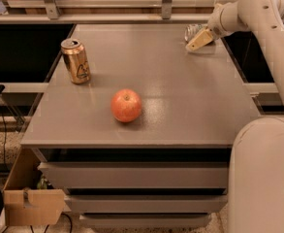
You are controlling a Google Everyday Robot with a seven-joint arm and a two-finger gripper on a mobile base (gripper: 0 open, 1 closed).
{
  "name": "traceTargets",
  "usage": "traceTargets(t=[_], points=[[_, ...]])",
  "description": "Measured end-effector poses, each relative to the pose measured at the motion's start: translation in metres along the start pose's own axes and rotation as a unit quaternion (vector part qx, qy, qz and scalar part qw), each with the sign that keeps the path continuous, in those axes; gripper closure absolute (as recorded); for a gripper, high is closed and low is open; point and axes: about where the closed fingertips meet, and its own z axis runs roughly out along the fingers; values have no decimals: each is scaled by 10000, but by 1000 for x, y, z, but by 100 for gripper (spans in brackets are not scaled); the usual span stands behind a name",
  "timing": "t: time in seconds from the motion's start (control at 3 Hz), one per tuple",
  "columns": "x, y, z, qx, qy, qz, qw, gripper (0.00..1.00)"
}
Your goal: Move 7up can near apple
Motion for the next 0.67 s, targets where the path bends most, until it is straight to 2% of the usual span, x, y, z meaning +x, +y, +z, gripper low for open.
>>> traceTargets(t=[0.67], points=[[5, 14, 6, -330, -54, 217, 9992, 0]])
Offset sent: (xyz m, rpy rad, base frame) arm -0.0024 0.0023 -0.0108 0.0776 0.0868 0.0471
